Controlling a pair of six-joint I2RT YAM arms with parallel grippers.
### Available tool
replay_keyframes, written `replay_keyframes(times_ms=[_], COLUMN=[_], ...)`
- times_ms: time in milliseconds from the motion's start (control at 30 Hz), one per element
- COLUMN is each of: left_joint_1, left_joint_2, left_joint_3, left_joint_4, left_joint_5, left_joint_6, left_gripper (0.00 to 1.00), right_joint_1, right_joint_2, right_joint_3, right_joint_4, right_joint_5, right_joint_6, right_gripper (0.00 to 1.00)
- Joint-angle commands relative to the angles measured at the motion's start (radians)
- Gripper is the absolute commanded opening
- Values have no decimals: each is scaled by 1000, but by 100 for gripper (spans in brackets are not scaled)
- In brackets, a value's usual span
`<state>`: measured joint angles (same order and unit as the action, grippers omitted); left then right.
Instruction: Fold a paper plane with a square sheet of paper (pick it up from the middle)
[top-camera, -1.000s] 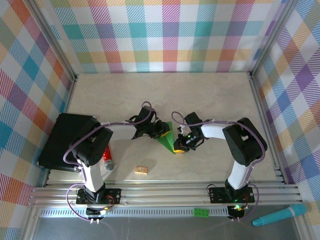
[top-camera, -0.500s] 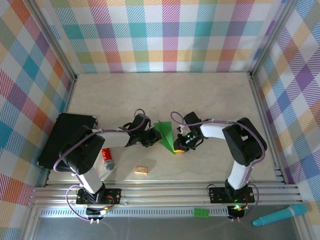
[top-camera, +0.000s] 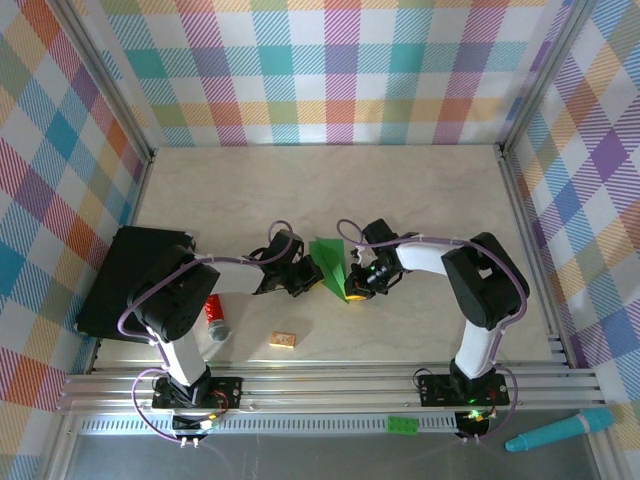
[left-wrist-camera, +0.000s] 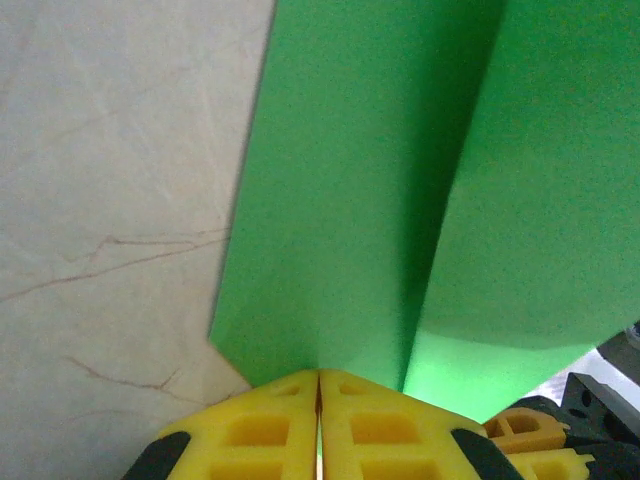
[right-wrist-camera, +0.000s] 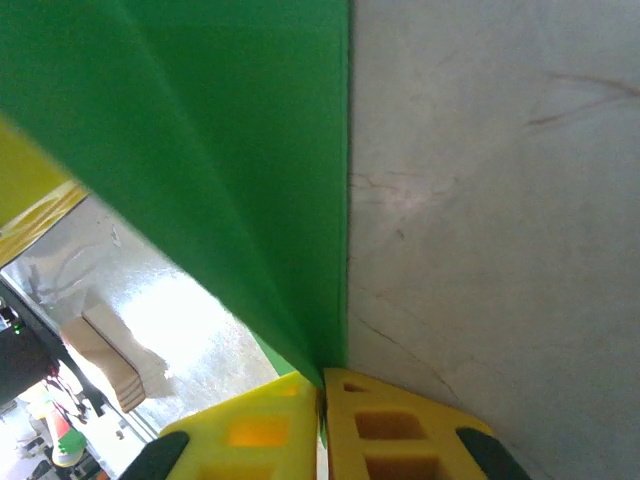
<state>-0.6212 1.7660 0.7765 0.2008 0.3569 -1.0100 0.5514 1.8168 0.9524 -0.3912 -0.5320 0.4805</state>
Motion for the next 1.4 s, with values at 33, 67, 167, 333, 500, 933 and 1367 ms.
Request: replay_keyframes(times_ms=[33,67,167,333,500,933,1367], left_joint_1=[-17,-17,-17,-15,-17,-14,15], left_joint_2=[16,13,-1,-37,-31,-13,50], left_joint_3=[-11,-8,10,38,46,62,98], left_joint_4=[-8,-11,-21,29,112,99,100], left_joint_5=[-16,-16,-12,25,86,40,39], left_joint_6=[-21,-20,-9,28,41,75,91], left_gripper=[9,9,10,13,16,15,12], right_joint_1=[10,10,11,3,-22,-48,-57], right_joint_2=[27,27,26,24,35,74,115], right_joint_3=[9,5,-9,-53,-71,63,89], right_joint_4=[-30,-30,-25,12,47,7,26], right_joint_5=[26,28,32,25,-4,-35,-57], right_joint_6=[-20,-19,-19,-36,-98,-393,-430], right_gripper=[12,12,12,12,12,9,9])
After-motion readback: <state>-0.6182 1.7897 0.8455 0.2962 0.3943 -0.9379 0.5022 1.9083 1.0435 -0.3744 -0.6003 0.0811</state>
